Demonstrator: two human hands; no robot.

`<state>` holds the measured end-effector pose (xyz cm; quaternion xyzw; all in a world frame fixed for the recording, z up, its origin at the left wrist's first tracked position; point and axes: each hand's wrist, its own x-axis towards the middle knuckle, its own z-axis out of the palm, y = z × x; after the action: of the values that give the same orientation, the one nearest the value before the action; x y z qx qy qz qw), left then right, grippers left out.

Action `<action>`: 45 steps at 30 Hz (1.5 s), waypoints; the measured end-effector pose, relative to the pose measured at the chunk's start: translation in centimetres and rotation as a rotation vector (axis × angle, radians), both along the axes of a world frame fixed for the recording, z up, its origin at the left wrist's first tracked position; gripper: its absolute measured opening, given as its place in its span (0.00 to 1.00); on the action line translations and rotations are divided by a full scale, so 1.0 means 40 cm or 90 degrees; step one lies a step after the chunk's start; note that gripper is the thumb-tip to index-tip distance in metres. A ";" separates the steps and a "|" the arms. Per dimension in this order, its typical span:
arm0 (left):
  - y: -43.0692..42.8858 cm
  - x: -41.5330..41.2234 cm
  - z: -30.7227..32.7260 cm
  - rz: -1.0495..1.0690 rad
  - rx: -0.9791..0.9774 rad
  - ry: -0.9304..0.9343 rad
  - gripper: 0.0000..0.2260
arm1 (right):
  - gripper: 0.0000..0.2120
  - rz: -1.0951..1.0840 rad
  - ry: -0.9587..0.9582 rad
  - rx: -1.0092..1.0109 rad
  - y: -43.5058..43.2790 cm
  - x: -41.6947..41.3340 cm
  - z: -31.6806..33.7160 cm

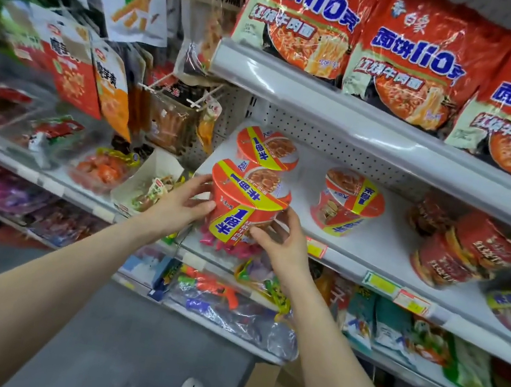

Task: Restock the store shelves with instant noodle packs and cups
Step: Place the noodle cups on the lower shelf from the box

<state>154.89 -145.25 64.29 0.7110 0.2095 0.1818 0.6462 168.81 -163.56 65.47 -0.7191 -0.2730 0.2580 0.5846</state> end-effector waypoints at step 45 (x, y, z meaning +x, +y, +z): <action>0.204 0.301 -0.048 -0.001 0.007 0.057 0.26 | 0.33 -0.024 -0.047 -0.057 0.275 0.273 -0.073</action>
<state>166.92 -137.08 62.36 0.7222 0.2363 0.1505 0.6324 179.74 -152.57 62.54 -0.7583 -0.2694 0.2322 0.5463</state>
